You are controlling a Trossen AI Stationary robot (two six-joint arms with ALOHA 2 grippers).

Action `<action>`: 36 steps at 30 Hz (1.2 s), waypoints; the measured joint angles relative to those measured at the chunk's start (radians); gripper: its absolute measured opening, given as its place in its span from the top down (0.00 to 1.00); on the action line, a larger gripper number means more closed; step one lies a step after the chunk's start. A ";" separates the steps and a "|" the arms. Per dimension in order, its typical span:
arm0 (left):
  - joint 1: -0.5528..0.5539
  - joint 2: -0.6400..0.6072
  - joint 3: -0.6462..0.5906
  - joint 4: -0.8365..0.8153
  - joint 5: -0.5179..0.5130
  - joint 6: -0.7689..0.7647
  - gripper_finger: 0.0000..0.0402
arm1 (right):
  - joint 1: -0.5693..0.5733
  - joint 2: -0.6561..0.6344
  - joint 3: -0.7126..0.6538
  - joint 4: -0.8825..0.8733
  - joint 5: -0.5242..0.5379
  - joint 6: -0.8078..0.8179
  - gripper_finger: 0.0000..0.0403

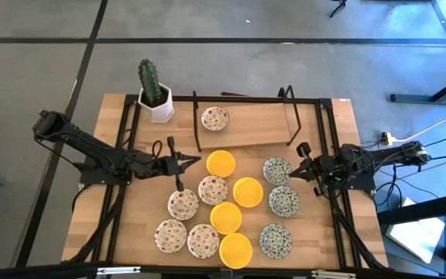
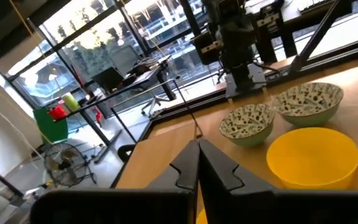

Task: Pick & Place Mini bowls
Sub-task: Put the yellow bowl on the shelf

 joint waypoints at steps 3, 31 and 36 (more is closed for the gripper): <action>0.000 0.000 0.000 0.000 -0.036 0.011 0.99 | 0.000 0.114 0.068 0.000 0.000 0.009 0.99; 0.000 0.000 0.000 -0.043 -0.064 0.000 0.98 | 0.042 1.290 0.998 -0.635 0.147 -0.006 0.79; 0.000 0.000 0.000 -0.044 -0.064 0.000 0.99 | 0.042 1.360 1.001 -0.653 0.184 0.001 0.66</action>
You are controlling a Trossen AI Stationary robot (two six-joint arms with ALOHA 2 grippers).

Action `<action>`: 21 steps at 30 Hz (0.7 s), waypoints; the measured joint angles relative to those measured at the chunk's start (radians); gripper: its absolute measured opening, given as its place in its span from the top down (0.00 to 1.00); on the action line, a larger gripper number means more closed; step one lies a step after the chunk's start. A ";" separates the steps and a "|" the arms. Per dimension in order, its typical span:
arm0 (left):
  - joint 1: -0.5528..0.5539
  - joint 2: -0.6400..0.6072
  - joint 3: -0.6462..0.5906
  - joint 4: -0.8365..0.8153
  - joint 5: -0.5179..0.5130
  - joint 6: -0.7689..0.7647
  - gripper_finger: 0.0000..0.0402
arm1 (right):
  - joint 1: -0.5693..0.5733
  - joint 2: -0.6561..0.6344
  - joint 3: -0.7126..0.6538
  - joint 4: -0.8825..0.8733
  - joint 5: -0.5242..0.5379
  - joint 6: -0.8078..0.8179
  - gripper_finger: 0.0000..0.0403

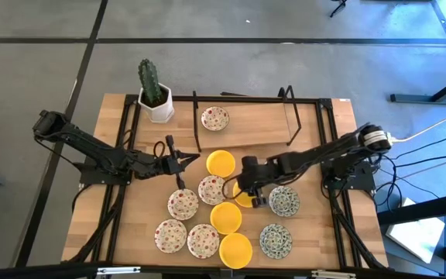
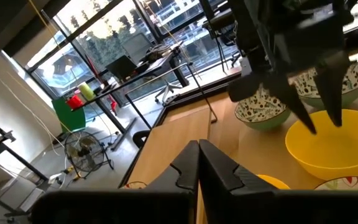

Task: Pick & Place Mini bowls
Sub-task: Put the yellow bowl on the shelf

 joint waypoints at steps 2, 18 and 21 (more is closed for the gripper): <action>0.000 0.000 0.000 0.000 0.000 0.000 0.99 | 0.000 0.011 0.000 -0.022 0.001 0.014 0.62; 0.000 0.000 0.000 0.000 0.001 0.018 0.99 | -0.054 0.009 0.000 -0.103 0.109 0.027 0.47; 0.000 0.000 0.000 0.000 0.001 0.017 0.99 | -0.066 0.009 0.000 -0.102 0.053 0.028 0.47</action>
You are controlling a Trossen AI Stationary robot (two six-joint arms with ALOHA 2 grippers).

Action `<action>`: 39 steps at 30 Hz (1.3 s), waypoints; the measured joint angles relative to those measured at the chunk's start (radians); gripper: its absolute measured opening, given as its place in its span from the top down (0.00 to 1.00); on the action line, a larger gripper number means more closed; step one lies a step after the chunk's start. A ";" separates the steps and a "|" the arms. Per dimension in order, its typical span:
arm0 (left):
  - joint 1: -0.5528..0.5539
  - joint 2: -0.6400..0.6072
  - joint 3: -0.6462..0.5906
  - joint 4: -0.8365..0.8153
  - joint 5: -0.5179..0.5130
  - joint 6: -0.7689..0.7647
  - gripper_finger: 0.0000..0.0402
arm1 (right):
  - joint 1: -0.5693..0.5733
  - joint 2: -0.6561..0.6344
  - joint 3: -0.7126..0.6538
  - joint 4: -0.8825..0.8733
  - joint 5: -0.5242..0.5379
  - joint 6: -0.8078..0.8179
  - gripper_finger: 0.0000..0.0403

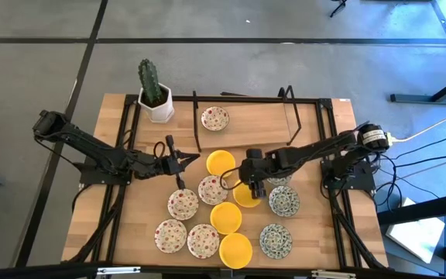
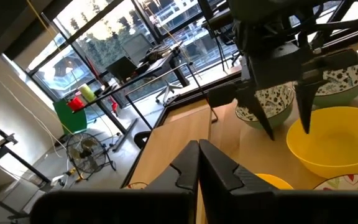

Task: Pick & Place Mini bowls
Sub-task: Put the yellow bowl on the shelf

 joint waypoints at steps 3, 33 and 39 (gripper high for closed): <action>0.000 0.000 0.000 0.000 0.000 0.000 0.98 | -0.002 0.002 -0.001 0.000 -0.011 0.003 0.48; 0.000 0.000 0.000 -0.001 0.003 0.000 0.98 | -0.006 0.108 -0.003 0.001 0.030 -0.001 0.71; 0.000 0.000 0.000 -0.001 0.003 -0.001 0.98 | -0.018 0.105 -0.002 0.012 0.027 -0.003 0.96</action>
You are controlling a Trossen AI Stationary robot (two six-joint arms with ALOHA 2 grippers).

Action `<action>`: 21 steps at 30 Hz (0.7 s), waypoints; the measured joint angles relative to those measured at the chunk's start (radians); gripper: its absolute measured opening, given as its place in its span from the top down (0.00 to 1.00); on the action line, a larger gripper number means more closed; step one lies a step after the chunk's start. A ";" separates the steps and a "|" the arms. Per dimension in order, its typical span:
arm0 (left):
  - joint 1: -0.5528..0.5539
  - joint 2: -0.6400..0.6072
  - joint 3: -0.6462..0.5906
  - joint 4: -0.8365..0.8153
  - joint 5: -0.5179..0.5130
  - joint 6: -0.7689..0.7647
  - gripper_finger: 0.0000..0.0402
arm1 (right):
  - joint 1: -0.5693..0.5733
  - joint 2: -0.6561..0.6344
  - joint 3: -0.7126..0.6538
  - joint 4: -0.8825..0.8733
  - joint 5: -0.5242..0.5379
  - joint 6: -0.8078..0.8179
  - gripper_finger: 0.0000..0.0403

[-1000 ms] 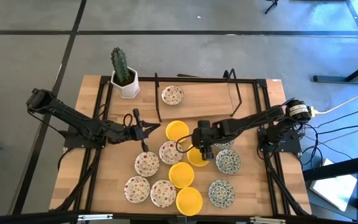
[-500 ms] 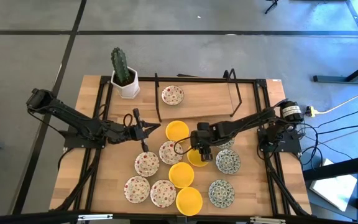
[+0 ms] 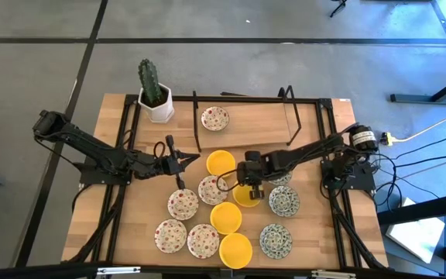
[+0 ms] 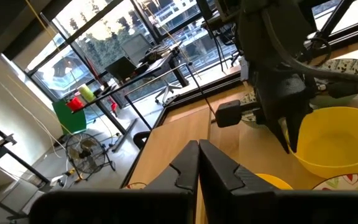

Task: Pick & Place Mini bowls
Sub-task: Put the yellow bowl on the shelf

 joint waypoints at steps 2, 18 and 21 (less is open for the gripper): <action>0.000 0.000 0.000 0.000 0.000 0.001 0.99 | -0.006 -0.002 0.001 0.004 -0.004 0.001 0.97; 0.000 0.000 0.000 0.000 0.000 0.000 0.99 | -0.021 0.001 0.135 -0.142 -0.021 -0.011 0.99; 0.000 0.000 0.000 0.000 0.000 0.000 0.99 | -0.021 -0.001 0.183 -0.187 -0.022 -0.031 0.99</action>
